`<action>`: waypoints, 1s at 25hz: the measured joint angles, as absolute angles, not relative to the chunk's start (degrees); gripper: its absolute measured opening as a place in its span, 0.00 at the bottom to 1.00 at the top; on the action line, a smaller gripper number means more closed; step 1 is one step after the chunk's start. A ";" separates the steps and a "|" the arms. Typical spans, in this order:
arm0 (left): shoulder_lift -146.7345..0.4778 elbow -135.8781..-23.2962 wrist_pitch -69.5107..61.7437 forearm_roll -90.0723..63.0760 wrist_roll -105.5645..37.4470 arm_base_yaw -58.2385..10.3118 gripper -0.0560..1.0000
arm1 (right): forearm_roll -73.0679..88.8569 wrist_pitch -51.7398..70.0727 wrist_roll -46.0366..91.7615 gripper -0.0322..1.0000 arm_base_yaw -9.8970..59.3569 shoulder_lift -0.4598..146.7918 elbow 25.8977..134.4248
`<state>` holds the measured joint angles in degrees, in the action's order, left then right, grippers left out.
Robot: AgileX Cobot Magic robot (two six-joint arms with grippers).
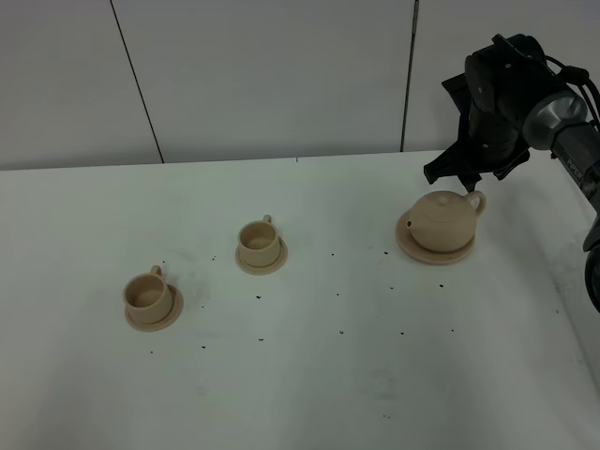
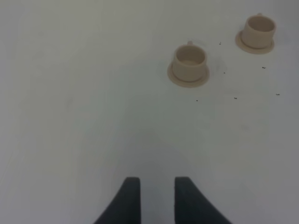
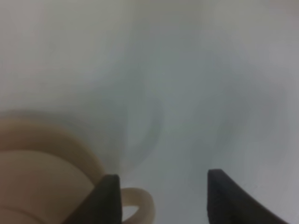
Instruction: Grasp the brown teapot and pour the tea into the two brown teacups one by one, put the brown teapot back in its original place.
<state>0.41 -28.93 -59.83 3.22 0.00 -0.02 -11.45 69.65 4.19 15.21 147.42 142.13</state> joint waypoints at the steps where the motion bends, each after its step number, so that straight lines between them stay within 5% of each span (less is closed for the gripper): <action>1: 0.41 -28.93 -59.83 3.22 0.00 -0.02 0.29 | -11.48 69.65 4.14 0.43 15.21 147.42 142.13; 25: 0.41 -28.93 -59.83 3.22 0.00 -0.02 0.29 | -11.62 69.52 3.10 0.43 15.21 147.32 141.75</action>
